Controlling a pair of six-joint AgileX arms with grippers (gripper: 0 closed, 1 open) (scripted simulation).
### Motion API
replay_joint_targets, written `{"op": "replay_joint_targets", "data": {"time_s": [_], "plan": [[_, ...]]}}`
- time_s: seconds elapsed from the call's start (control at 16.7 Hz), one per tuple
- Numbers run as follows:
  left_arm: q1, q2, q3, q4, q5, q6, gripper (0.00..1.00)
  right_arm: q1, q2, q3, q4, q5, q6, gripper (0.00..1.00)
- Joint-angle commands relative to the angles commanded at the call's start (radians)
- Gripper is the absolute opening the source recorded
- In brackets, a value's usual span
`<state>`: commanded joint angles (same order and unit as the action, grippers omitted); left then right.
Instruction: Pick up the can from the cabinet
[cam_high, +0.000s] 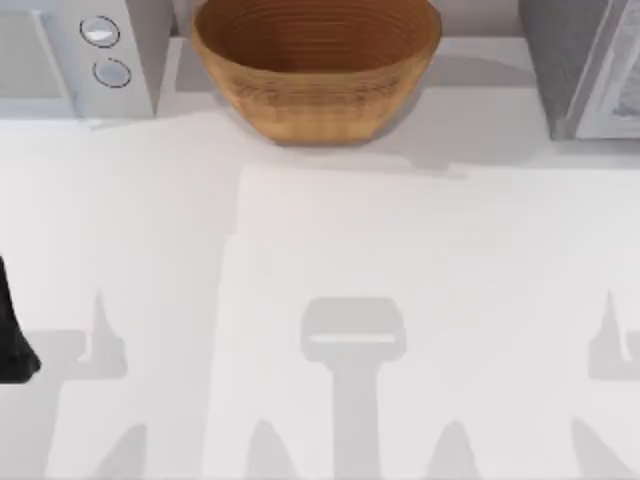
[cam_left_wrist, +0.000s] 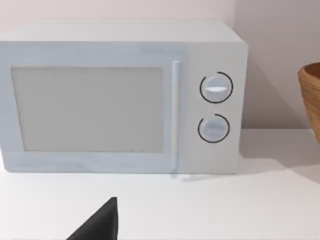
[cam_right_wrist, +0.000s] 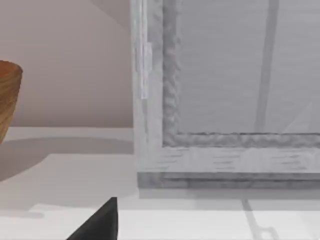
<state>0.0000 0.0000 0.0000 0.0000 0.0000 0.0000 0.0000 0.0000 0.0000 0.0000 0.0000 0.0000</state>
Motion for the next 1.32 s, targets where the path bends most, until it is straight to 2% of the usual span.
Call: {"op": "replay_joint_targets", "data": {"time_s": [0.24,0.48,1.32], "plan": [[0.0,0.0,0.0,0.0,0.0,0.0,1.0,0.005,0.032,0.032,-0.012,0.004,0.0,1.0],[0.0,0.0,0.0,0.0,0.0,0.0,1.0,0.03,0.202,0.224,-0.068,0.028,0.002,1.0],[0.0,0.0,0.0,0.0,0.0,0.0,1.0,0.157,1.147,1.501,-0.359,0.171,0.015,1.0]]}}
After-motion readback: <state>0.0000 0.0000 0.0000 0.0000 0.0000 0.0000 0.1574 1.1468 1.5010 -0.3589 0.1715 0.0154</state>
